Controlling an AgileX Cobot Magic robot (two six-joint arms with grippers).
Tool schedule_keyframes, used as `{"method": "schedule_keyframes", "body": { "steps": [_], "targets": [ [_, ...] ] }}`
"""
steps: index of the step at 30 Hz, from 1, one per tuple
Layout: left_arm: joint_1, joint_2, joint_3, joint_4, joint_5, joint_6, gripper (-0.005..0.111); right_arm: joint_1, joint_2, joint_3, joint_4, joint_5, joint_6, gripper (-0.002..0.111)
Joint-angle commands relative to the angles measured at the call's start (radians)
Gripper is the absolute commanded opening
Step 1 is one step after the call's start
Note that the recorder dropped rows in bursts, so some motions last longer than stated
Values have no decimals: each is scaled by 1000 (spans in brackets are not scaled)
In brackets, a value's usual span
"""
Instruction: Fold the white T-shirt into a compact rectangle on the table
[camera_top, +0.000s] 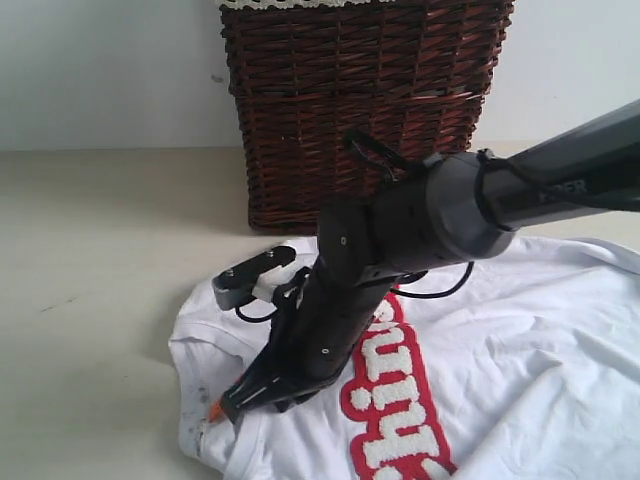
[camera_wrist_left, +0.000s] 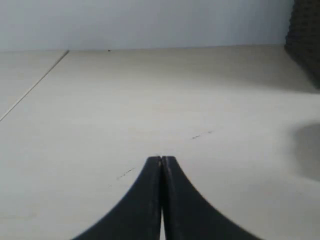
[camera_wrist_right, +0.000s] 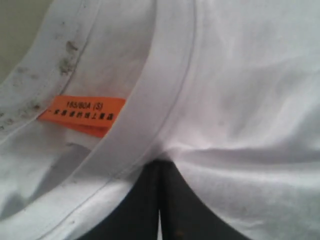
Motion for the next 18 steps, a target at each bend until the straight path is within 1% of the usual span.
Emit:
{"method": "schedule_keyframes", "body": {
  "steps": [1,9,12,14,15,18],
  "targets": [
    [-7,-5,-1,-2,-8,1,0,4,63,-91,41,-24,15,0],
    [-7,-5,-1,-2,-8,1,0,16,105,-242,142,21,-55,0],
    [-7,-5,-1,-2,-8,1,0,22,101,-288,141,103,-105,1],
    [-7,-5,-1,-2,-8,1,0,22,90,-321,140,197,-137,5],
    [-7,-5,-1,-2,-8,1,0,22,80,-330,140,238,-147,10],
    [-7,-5,-1,-2,-8,1,0,34,55,-338,128,339,-151,26]
  ]
}}
